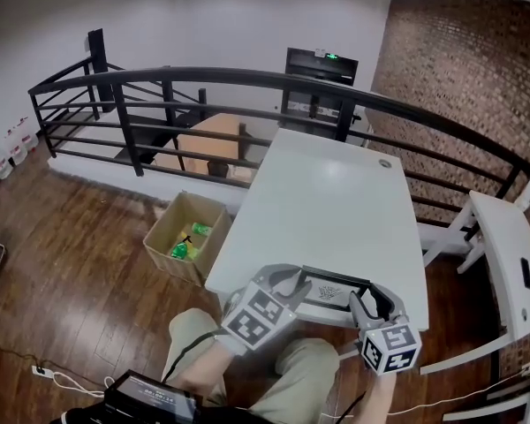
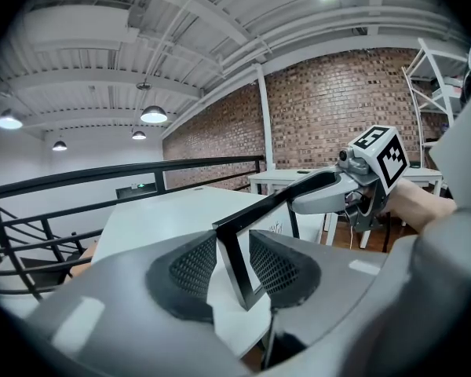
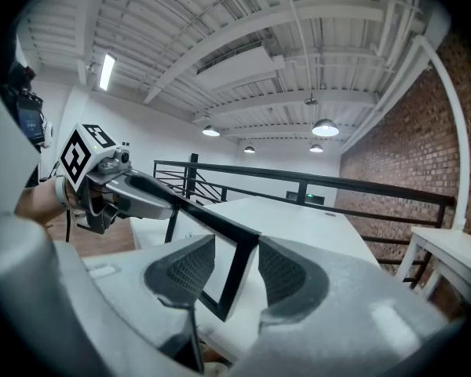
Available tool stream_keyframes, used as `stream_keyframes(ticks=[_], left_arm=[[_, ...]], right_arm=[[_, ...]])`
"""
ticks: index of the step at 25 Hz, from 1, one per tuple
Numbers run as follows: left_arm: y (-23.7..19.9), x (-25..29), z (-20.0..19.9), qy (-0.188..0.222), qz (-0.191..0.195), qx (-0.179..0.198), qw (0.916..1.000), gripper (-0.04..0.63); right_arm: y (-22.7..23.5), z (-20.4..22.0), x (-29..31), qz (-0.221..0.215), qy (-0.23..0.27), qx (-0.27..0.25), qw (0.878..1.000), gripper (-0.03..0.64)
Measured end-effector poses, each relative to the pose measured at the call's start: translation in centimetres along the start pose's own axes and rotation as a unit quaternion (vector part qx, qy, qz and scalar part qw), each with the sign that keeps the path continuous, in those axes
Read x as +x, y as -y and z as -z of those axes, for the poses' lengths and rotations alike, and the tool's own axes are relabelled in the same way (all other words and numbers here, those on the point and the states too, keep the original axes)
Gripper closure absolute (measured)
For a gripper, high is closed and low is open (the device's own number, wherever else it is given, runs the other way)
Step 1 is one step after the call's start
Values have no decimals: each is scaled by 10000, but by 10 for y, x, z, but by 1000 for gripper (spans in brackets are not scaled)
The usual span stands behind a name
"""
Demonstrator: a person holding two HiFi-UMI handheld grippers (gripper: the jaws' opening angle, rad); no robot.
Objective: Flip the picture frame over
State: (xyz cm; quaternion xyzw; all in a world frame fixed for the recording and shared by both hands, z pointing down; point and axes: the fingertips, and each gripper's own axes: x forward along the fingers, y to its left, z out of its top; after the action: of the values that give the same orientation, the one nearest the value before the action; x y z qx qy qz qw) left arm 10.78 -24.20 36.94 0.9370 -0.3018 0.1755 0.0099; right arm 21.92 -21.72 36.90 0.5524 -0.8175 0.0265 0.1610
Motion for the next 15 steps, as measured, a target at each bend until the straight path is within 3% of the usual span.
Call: stream_keyframes(ticks=[7, 15], left_arm=[[-6, 16, 20, -268, 78, -119, 9995, 459], [-16, 30, 27, -310, 92, -273, 9991, 451]], right_arm=[[4, 22, 18, -8, -267, 93, 9996, 462], [10, 29, 33, -121, -260, 344, 9990, 460]])
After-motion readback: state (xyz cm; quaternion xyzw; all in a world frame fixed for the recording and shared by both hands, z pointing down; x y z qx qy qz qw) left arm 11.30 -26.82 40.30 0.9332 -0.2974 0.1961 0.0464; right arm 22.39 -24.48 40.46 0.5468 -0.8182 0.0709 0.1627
